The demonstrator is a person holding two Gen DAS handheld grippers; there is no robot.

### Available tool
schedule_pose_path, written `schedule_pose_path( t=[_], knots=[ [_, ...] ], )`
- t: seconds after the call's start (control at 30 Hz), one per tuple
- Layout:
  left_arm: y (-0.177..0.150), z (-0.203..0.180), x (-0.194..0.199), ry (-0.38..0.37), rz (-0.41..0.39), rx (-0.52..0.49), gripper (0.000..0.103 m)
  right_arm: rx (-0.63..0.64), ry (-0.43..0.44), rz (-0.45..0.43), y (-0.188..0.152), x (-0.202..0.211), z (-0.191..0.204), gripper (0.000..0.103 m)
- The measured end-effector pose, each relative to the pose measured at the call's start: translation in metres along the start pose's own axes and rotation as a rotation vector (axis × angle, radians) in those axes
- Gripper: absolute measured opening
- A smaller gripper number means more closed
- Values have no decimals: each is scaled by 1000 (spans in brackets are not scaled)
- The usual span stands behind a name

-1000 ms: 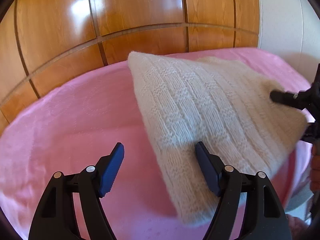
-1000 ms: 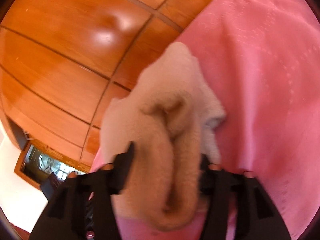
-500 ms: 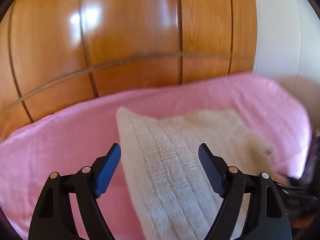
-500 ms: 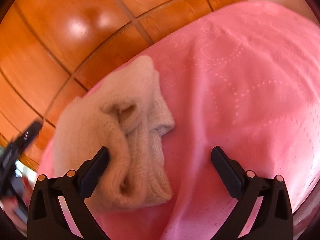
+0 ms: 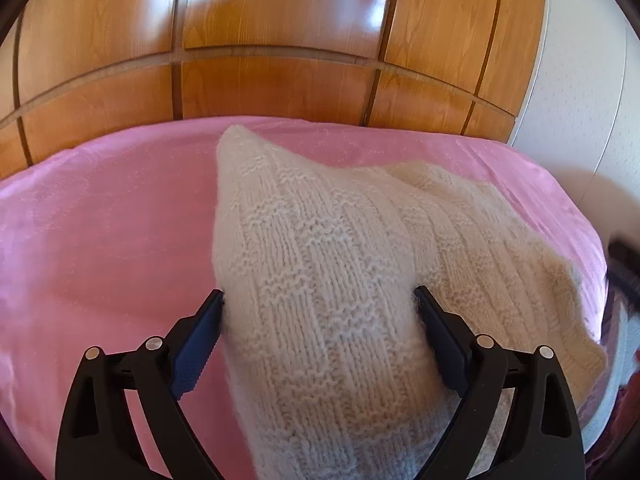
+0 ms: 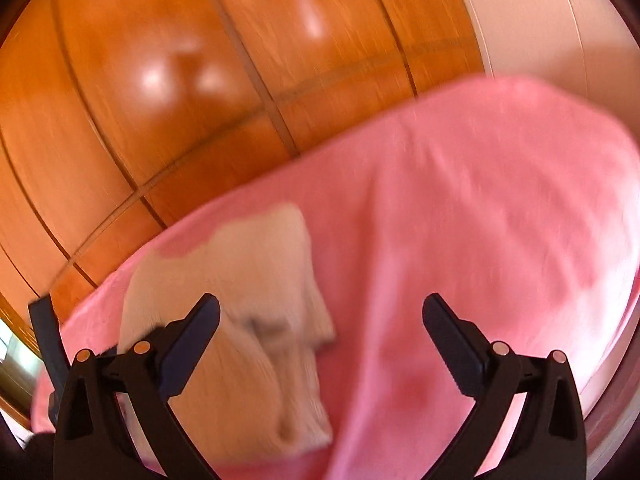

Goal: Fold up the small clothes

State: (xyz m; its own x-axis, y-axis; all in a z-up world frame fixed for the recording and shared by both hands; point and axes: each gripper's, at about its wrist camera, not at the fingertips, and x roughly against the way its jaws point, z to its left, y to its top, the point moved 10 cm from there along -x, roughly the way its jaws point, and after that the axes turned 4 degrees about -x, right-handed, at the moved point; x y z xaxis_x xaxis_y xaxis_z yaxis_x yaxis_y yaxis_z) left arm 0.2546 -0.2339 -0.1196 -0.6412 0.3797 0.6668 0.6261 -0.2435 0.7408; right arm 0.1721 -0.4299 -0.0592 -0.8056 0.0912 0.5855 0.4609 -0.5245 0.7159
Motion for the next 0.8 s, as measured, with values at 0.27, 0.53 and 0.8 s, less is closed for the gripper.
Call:
schedule_pose_path(
  t=[0.27, 0.53, 0.8],
  knots=[
    [-2, 0, 5, 8, -17, -17, 91, 161, 29, 73, -2, -45, 69, 101],
    [-4, -2, 3, -10, -18, -29, 91, 78, -47, 150, -42, -107, 13, 101],
    [2, 5, 15, -87, 42, 139, 91, 63, -41, 102, -38, -91, 8, 101]
  ],
)
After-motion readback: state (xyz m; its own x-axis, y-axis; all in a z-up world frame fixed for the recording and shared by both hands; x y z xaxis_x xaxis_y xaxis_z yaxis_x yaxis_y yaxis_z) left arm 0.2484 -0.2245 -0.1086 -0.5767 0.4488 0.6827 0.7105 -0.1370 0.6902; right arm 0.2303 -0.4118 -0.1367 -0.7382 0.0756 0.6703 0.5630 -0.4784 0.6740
